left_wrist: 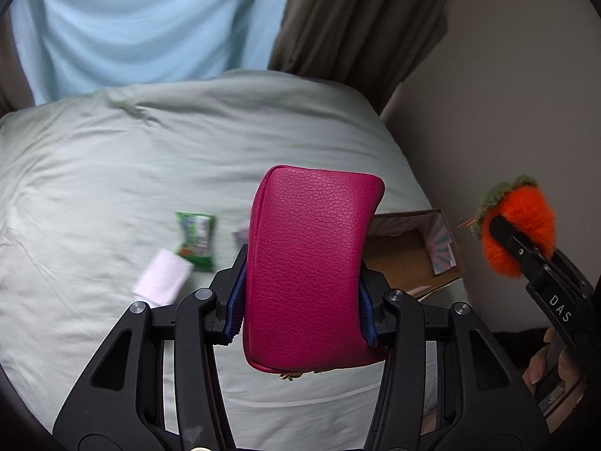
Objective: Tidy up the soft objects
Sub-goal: 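Carry pouch and pompom into the cardboard box and open both tools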
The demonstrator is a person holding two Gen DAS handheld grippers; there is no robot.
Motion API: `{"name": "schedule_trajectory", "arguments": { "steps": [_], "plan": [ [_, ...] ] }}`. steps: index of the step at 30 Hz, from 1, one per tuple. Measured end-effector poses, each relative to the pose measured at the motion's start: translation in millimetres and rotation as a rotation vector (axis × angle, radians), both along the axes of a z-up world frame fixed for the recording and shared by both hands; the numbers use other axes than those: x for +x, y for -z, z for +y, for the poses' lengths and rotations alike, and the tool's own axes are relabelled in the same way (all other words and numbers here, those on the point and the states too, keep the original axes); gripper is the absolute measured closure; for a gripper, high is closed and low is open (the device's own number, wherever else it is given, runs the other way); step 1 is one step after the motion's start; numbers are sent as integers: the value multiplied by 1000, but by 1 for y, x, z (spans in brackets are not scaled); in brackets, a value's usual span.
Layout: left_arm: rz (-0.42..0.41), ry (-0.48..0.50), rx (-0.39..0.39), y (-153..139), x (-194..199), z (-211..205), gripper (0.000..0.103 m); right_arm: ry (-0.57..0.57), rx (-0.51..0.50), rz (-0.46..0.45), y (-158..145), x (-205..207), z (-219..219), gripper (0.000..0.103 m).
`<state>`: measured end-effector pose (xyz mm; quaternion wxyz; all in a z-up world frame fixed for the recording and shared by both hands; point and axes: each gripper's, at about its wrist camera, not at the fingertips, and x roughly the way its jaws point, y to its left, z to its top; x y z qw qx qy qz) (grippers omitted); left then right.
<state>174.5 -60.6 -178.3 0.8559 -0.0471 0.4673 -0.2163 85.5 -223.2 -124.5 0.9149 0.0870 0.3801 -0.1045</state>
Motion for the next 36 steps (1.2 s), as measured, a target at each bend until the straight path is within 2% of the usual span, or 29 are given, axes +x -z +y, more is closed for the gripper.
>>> {"name": "schedule_trajectory", "arguments": {
  "steps": [4,8,11,18,22,27,31,32,33,34,35,36],
  "plan": [
    [26,-18,13,14,1,-58,59,-23,-13,49,16,-2,-50,69],
    [91,-36,9,39,8,-114,59,-47,-11,112,39,5,-99,69],
    [122,-32,42,59,14,-150,59,-64,12,170,63,16,-131,69],
    [218,15,135,120,36,-223,59,-86,77,335,126,49,-173,70],
    [275,33,201,162,49,-251,59,-85,129,435,170,72,-194,69],
    [362,31,253,211,62,-266,59,-86,196,543,222,90,-204,69],
    [363,70,313,227,61,-276,59,-88,241,577,244,95,-206,68],
    [359,79,320,226,60,-278,56,-84,250,586,248,96,-206,62],
    [336,85,361,224,58,-282,46,-79,252,589,251,98,-206,60],
    [325,88,383,223,57,-285,33,-74,250,588,253,100,-207,53],
    [308,97,413,219,54,-287,2,-64,245,583,254,103,-208,32],
    [294,105,415,216,52,-287,1,-65,259,573,255,105,-210,19]
  ]
}}
